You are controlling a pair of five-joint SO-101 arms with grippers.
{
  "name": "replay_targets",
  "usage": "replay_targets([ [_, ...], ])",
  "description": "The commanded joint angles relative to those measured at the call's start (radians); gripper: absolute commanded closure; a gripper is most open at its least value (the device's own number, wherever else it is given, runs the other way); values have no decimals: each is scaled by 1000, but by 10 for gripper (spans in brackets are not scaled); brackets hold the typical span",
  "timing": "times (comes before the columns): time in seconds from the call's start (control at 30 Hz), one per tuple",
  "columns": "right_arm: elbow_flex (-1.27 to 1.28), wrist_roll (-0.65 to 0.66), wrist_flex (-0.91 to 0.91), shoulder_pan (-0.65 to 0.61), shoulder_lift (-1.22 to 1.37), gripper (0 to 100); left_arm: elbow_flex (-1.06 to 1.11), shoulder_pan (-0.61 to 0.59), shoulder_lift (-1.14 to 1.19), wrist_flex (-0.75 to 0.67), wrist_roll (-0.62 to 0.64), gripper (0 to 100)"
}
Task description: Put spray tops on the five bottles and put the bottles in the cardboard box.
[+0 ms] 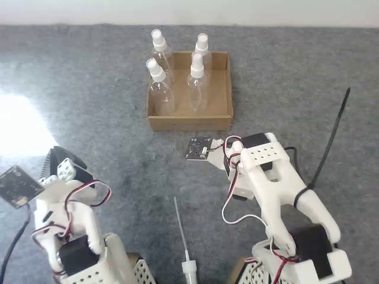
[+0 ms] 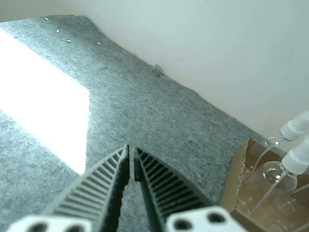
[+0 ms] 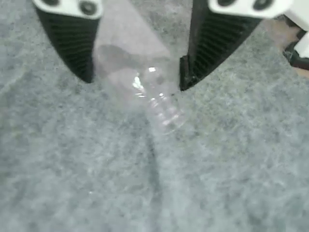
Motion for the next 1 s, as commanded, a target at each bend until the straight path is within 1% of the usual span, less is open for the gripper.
replay_targets([
  [0.0, -40, -77, -5, 5, 2, 888, -5, 3, -18, -29, -5, 987],
  [0.07, -61, -149, -4, 5, 2, 890, -5, 3, -18, -29, -5, 987],
  [0.27, -150, -433, 28, 4, 4, 890, -5, 3, -18, -29, -5, 987],
  [0.4, -170, -537, 42, 4, 4, 886, -5, 3, -18, -29, -5, 987],
  [0.53, -170, -528, 53, 4, 5, 875, -5, 3, -18, -29, -5, 987],
  [0.7, -170, -509, 87, -19, 5, 735, -5, 3, -18, -29, -5, 987],
  [0.73, -170, -494, 96, -31, 5, 719, -5, 3, -18, -29, -5, 987],
  [0.97, -173, -356, 122, -111, 4, 709, -5, 3, -18, -29, -5, 987],
])
